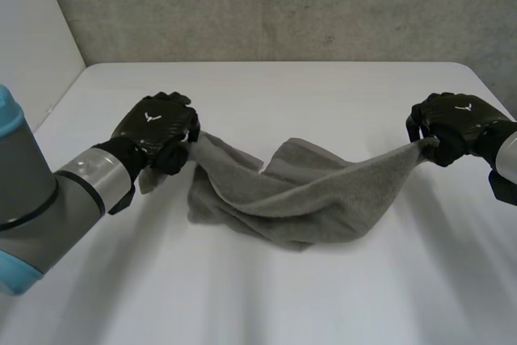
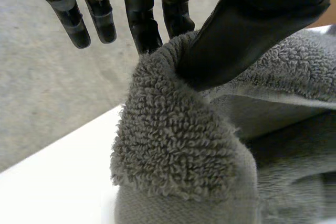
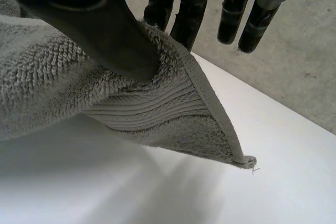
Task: Fold the towel.
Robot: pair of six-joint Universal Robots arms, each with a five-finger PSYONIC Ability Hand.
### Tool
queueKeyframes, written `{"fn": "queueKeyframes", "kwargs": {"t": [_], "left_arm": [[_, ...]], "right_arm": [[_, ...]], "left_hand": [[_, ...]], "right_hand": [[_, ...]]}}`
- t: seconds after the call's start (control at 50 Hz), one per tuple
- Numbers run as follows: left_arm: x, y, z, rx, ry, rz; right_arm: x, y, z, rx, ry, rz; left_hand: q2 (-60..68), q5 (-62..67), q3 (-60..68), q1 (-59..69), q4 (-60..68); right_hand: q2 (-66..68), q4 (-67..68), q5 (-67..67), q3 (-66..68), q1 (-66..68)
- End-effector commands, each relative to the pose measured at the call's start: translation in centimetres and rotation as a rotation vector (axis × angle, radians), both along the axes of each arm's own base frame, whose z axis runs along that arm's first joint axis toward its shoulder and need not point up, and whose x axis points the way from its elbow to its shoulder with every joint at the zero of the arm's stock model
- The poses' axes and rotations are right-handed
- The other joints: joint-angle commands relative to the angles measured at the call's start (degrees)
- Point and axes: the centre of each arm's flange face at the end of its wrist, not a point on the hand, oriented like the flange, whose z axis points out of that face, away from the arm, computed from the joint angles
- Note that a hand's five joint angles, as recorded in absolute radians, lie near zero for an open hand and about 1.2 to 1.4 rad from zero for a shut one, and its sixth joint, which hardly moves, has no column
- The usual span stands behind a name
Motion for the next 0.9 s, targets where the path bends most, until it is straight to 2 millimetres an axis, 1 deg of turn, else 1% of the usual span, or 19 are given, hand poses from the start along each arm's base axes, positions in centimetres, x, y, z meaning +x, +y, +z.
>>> {"fn": "queueKeyframes", "kwargs": {"t": [0.02, 0.08, 0.12, 0.14, 0.16, 0.18, 0.2, 0.22, 0.24, 0.3, 0.4, 0.5, 0.58, 0.6, 0.66, 0.7, 0.72, 0.76, 0.9], "left_arm": [[-0.9, -1.9, -2.6, 0.117, -0.042, -0.026], [-1.2, -3.0, -3.2, 0.120, -0.043, -0.019], [-1.7, -5.2, -5.0, 0.128, -0.055, 0.008], [-1.7, -5.2, -5.0, 0.128, -0.055, 0.008], [-1.8, -6.3, -5.6, 0.120, -0.060, 0.036], [-1.9, -7.3, -6.3, 0.111, -0.066, 0.070], [-1.9, -7.4, -6.3, 0.111, -0.067, 0.071], [-1.9, -8.0, -6.7, 0.096, -0.070, 0.095], [-1.9, -8.8, -6.9, 0.078, -0.071, 0.122], [-1.9, -9.3, -6.9, 0.056, -0.069, 0.143], [-1.9, -10.0, -5.6, -0.030, -0.037, 0.179], [-1.4, -8.9, -3.7, -0.063, -0.023, 0.181], [-0.5, -6.8, -2.6, -0.051, -0.029, 0.177], [-0.2, -5.8, -2.7, -0.041, -0.033, 0.177], [0.1, -5.0, -2.6, -0.033, -0.038, 0.172], [0.3, -3.3, -2.8, -0.007, -0.040, 0.132], [0.3, -3.3, -2.8, -0.007, -0.040, 0.132], [0.6, -1.9, -3.6, 0.034, -0.045, 0.085], [0.9, -0.7, -4.8, 0.077, -0.068, 0.043]], "right_arm": [[1.1, -0.3, -1.5, 0.022, 0.026, 0.046], [1.7, -0.2, -1.8, 0.020, 0.040, 0.063], [2.0, -0.3, -2.0, 0.016, 0.053, 0.075], [2.2, -0.3, -2.2, 0.016, 0.063, 0.084], [2.4, -0.4, -2.4, 0.019, 0.064, 0.094], [2.4, -0.4, -2.4, 0.019, 0.064, 0.094], [2.6, -0.4, -2.7, 0.027, 0.064, 0.097], [2.7, -0.3, -2.8, 0.032, 0.064, 0.101], [2.7, -0.3, -2.8, 0.032, 0.064, 0.101], [3.3, 0.1, -3.1, 0.040, 0.067, 0.120], [3.6, 0.5, -3.4, 0.048, 0.069, 0.132], [3.6, 0.5, -3.5, 0.052, 0.069, 0.133], [3.6, 0.5, -3.5, 0.052, 0.069, 0.133], [3.6, 0.5, -3.5, 0.052, 0.069, 0.133], [3.6, 0.5, -3.5, 0.052, 0.069, 0.133], [3.6, 0.5, -3.5, 0.051, 0.067, 0.133], [3.7, 0.5, -3.5, 0.052, 0.067, 0.134], [3.7, 0.6, -3.5, 0.052, 0.067, 0.136], [3.7, 0.6, -3.7, 0.058, 0.067, 0.136]], "left_hand": [[4.8, 3.7, -3.3, 4.3, -3.8], [4.8, 3.7, -3.3, 4.3, -3.8], [4.8, 3.7, -3.3, 4.3, -3.8], [4.8, 3.7, -3.3, 4.3, -3.8], [0.8, -0.2, -3.3, 0.3, -3.8], [-21.0, -22.1, -3.3, -21.6, -3.8], [-21.2, -22.3, -3.3, -21.8, -3.8], [-36.7, -37.8, -3.3, -37.3, -3.8], [-43.4, -44.5, -3.3, -43.9, -3.8], [-45.8, -46.9, -3.3, -46.3, -3.8], [-47.3, -48.4, -3.3, -47.8, -3.8], [-47.3, -48.4, -3.3, -47.8, -3.8], [-46.8, -47.9, -3.3, -47.3, -3.8], [-46.5, -47.6, -3.3, -47.0, -3.8], [-46.3, -47.4, -3.3, -46.8, -3.8], [-46.0, -47.0, -3.3, -46.5, -3.8], [-46.0, -47.0, -3.3, -46.5, -3.8], [-45.8, -46.9, -3.3, -46.3, -3.8], [-45.8, -46.9, -3.3, -46.3, -3.8]], "right_hand": [[5.5, -4.4, 3.3, -3.0, 3.7], [5.5, -4.4, 3.3, -3.0, 3.7], [5.5, -4.4, 3.3, -3.0, 3.7], [5.5, -4.4, 3.3, -3.0, 3.7], [5.5, -4.4, 3.3, -3.0, 3.7], [5.5, -4.4, 3.3, -3.0, 3.7], [5.5, -4.4, 3.3, -3.0, 3.7], [5.5, -4.4, 3.3, -3.0, 3.7], [5.5, -4.4, 3.3, -3.0, 3.7], [5.5, -4.4, 3.3, -3.0, 3.7], [5.5, -4.4, 3.3, -3.0, 3.7], [5.5, -4.4, 3.3, -3.0, 3.7], [5.5, -4.4, 3.3, -3.0, 3.7], [5.5, -4.4, 3.3, -3.0, 3.7], [5.5, -4.4, 3.3, -3.0, 3.7], [5.5, -4.4, 3.3, -3.0, 3.7], [5.5, -4.4, 3.3, -3.0, 3.7], [5.5, -4.4, 3.3, -3.0, 3.7], [5.5, -4.4, 3.3, -3.0, 3.7]]}}
